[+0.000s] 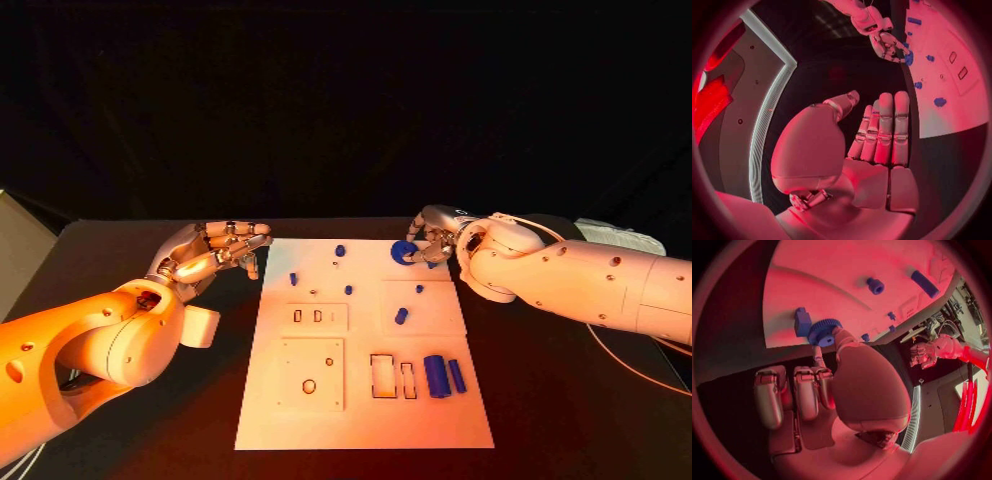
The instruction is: Assemble the parts on the task board
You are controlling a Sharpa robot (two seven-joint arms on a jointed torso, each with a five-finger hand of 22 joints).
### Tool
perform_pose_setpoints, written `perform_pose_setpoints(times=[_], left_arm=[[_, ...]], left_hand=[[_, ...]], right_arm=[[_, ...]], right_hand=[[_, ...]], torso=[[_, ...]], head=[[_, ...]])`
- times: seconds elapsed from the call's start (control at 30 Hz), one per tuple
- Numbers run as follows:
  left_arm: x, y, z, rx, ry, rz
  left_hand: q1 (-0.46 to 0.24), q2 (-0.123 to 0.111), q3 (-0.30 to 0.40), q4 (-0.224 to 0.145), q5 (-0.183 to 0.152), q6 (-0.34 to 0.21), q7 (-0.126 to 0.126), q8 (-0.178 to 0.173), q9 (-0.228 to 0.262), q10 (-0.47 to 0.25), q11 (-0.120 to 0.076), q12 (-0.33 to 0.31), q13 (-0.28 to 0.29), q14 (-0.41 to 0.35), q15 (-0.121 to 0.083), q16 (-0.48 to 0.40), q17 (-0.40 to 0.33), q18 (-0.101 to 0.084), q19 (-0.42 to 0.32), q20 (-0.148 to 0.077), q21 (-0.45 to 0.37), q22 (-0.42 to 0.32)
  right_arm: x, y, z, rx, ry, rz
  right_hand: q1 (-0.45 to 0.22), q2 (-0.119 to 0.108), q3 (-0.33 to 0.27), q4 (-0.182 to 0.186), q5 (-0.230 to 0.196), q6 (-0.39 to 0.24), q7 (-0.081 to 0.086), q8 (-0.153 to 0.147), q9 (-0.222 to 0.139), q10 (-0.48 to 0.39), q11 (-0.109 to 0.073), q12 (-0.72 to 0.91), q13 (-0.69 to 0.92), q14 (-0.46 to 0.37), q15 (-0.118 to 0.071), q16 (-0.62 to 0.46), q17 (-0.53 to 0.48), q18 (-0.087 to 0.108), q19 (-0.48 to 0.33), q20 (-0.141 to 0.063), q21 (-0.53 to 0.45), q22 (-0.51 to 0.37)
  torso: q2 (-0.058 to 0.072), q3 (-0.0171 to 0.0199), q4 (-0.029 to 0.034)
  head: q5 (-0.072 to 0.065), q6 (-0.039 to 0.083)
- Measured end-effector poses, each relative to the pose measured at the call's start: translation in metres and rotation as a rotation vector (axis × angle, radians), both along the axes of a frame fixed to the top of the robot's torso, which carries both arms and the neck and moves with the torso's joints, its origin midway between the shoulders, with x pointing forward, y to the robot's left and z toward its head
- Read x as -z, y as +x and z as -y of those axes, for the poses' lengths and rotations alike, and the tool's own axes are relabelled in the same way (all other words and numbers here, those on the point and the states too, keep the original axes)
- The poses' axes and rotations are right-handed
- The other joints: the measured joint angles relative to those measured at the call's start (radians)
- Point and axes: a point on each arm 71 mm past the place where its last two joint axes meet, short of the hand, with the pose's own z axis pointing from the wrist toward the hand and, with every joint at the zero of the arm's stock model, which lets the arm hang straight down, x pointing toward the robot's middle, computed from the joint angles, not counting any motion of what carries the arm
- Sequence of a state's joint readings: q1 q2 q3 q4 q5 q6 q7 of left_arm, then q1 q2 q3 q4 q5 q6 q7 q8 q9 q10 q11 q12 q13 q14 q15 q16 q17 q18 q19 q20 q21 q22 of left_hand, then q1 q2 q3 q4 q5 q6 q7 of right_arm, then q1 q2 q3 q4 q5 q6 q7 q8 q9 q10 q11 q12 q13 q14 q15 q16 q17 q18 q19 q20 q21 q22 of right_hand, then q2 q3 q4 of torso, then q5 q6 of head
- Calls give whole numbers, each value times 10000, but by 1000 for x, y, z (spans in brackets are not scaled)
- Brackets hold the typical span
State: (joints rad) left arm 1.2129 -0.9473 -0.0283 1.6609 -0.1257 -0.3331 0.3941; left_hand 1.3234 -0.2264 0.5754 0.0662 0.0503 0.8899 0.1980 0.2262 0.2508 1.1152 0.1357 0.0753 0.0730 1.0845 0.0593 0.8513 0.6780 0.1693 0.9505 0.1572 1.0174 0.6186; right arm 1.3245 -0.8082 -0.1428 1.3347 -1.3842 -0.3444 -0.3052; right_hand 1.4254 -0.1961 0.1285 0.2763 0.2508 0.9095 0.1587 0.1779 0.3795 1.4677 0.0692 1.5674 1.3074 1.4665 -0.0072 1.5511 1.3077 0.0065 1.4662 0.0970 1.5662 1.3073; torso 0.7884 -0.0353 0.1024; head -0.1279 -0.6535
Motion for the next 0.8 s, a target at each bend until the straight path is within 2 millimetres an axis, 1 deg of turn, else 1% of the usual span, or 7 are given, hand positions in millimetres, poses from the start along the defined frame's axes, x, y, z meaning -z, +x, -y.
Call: perform_pose_setpoints(times=[0.13, 0.2, 0.27, 0.37, 0.63, 0.77, 0.8], left_arm=[[0, 0, 0, 3, -1, -1], [0, 0, 0, 3, -1, -2], [0, 0, 0, 1, 0, -3], [0, 0, 0, -1, 1, -4], [0, 0, 0, -8, 6, -8], [0, 0, 0, -13, 8, -9], [0, 0, -1, -14, 8, -10]], left_hand=[[0, 0, 0, 0, 0, 0, 0, 0, 0, 0, 0, 0, -1, 0, 0, 0, 0, 0, 0, 0, 0, -1], [0, 0, 0, 0, 0, 0, 0, 0, -1, 0, 0, 0, -1, 0, 0, 0, 0, 0, 0, 0, 0, -1], [0, 0, 0, 0, 0, 0, 0, 0, -1, 0, 0, 0, -1, 0, 0, 0, 0, 0, 0, 0, 0, -1], [0, 0, 0, 0, 0, 0, 0, 0, -1, 0, 0, 0, -1, 0, 0, 0, 0, 0, 0, 0, 0, -1], [0, 0, 0, 0, 0, 0, 0, 0, -2, 0, 0, 0, -2, 0, 0, -1, 0, -1, 0, 0, 0, -2], [0, 0, 0, 0, 0, 0, 0, 0, -2, 0, 0, 0, -2, 0, 0, -1, 0, 0, 0, 0, 0, -2], [0, 0, 0, 0, 0, 0, 0, 0, -2, 0, 0, 0, -2, 0, 0, -1, 0, 1, 0, 0, 0, -2]], right_arm=[[1, 0, -2, -47, 20, -27], [1, 0, -3, -54, 32, -32], [1, 1, -3, -54, 42, -34], [1, 0, -3, -64, 60, -30], [2, -2, -6, -146, 127, 97], [2, -4, -9, -246, 136, 228], [2, -5, -10, -275, 137, 260]], right_hand=[[53, 53, 43, 42, 85, 45, -35, 43, 1, 0, 0, 0, 0, 0, 0, 0, 0, 1, 0, 0, 0, 8], [92, 93, 69, 69, 113, 99, 7, 68, 1, 0, 0, 0, 0, 0, 0, 0, 0, 1, 0, 0, 0, 8], [135, 135, 147, 102, 205, 165, -58, 68, -3, 0, 0, 0, 0, 0, 0, 0, 0, 1, 0, 0, 0, 8], [209, 210, 294, 74, 280, 263, -49, 67, -22, -1, 0, 0, -1, 0, 0, 0, -1, 1, 0, 0, 0, 8], [278, 278, 963, 68, 177, 622, -155, 85, -130, -36, -36, 0, 7, 0, 0, 0, -1, 1, 0, 0, -1, 7], [278, 276, 1256, 40, 344, 667, -126, 121, -156, 3, -75, 0, 7, 1, -76, 0, -2, 1, -6, -7, 0, 6], [278, 275, 1315, 37, 395, 668, -126, 121, -157, 2, -75, 0, 7, 1, -76, 31, -2, 1, -18, -57, -1, 5]], torso=[[-1, -1, -1], [-2, 0, 1], [-2, 0, 3], [-4, -6, 3], [-5, -6, 3], [-7, -6, 0], [-9, -6, -2]], head=[[0, -9], [0, -14], [0, -19], [5, -23], [24, -24], [24, -24], [25, -24]])
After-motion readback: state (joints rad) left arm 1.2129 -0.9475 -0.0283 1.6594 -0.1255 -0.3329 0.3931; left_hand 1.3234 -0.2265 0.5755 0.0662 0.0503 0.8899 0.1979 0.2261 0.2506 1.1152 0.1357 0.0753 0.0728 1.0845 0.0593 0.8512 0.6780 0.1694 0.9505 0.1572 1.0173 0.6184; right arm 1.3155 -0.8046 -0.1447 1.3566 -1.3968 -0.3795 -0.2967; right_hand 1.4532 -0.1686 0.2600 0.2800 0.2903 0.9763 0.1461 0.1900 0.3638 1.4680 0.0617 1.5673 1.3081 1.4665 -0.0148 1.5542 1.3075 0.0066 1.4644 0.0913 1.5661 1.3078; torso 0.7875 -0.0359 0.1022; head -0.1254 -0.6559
